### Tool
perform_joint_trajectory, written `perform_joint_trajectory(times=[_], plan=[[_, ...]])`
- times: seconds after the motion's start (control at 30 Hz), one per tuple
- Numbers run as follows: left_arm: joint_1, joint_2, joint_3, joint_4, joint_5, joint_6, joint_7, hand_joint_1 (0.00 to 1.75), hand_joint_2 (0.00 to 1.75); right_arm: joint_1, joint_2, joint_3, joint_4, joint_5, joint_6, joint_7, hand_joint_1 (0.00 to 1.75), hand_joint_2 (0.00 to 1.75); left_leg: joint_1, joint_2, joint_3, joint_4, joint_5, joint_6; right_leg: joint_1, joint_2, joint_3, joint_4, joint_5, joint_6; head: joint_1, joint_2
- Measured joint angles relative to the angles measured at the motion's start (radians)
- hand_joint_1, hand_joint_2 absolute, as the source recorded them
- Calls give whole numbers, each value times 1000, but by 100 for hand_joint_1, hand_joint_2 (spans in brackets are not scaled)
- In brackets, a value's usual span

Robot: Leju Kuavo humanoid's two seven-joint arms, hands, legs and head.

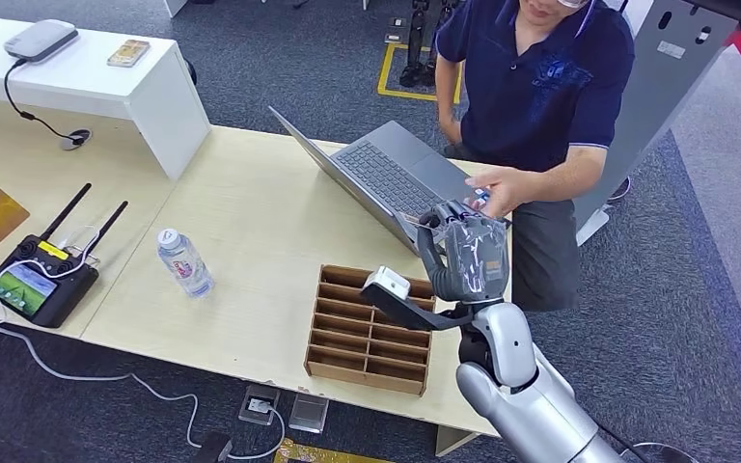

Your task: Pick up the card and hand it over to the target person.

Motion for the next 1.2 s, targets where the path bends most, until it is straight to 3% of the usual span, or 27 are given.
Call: perform_joint_trajectory(times=[0.93,1.2], plan=[[-1,-6,-10,3,13,15,14,0,175,6,-19,-29,118,99,-48,68,143,175,0,-1,0,0,-1,0,0,-1,0,0,-1,0,0,0],[-1,-6,-16,0,14,17,10,0,175,36,-67,-94,122,130,-45,129,143,175,0,-3,0,0,0,1,0,-3,0,-1,0,0,0,0]])
